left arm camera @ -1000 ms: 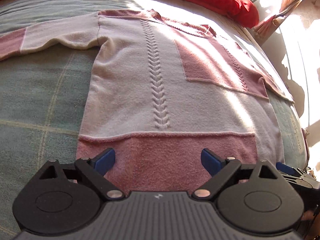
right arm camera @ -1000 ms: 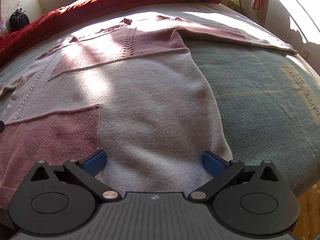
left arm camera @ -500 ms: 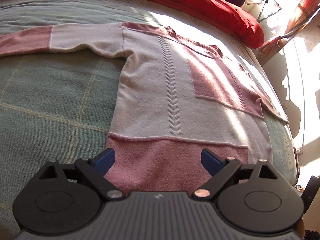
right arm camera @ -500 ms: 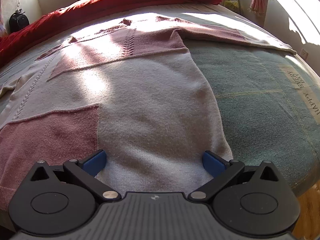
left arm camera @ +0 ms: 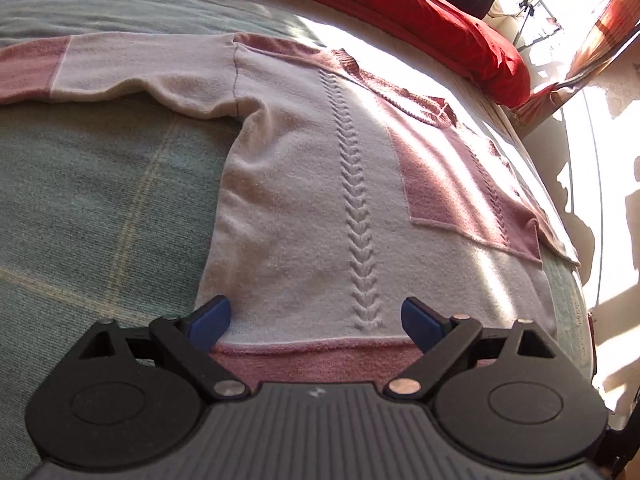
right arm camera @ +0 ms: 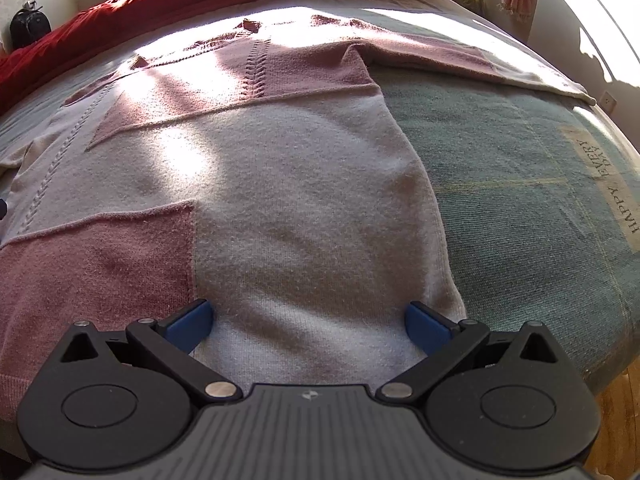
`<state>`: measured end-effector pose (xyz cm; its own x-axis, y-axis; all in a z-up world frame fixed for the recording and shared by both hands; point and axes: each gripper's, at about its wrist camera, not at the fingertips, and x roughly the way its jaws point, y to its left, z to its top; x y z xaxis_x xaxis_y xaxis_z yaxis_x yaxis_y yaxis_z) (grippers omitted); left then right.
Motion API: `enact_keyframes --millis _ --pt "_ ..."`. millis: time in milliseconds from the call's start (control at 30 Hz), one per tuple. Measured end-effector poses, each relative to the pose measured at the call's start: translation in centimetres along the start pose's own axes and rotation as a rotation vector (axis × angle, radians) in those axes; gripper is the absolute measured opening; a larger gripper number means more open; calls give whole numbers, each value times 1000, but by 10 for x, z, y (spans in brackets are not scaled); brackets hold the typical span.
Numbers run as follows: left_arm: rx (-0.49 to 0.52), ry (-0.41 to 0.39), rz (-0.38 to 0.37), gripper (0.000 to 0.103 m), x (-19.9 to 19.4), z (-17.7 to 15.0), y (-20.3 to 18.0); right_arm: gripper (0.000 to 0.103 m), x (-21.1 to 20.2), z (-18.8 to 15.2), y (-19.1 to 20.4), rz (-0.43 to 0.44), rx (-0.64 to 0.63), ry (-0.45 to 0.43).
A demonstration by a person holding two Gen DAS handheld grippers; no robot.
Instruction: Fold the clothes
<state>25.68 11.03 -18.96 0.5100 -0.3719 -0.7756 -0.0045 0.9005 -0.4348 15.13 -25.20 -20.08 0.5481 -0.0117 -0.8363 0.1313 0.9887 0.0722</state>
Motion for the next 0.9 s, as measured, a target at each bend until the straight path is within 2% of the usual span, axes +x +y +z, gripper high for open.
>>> enact_keyframes --millis 167,267,367,467,600,667,733,800,900 --pt "54 -24 44 91 -9 8 -14 103 0 -3 2 -8 -2 -21" --pt "62 4 -34 91 -23 -4 -27 103 -1 -4 1 -6 -2 -31" --pt "107 35 -90 91 -33 -29 -46 103 -1 -6 1 -4 -1 -51" --pt "180 47 -46 92 -32 -54 -60 103 -2 -10 1 -6 0 -74" --pt "159 52 73 92 -28 -77 -57 103 -5 -13 1 -2 3 -93" --pt "138 65 97 93 -34 -83 -61 103 -6 -14 1 -1 3 -97" --pt "144 70 102 93 -42 -86 -70 103 -8 -15 2 -6 1 -101" --pt "177 43 82 93 -48 -89 -82 103 -13 -16 1 -9 22 -114" --pt "228 12 41 93 -48 -94 -102 103 -28 -20 -1 -1 80 -178"
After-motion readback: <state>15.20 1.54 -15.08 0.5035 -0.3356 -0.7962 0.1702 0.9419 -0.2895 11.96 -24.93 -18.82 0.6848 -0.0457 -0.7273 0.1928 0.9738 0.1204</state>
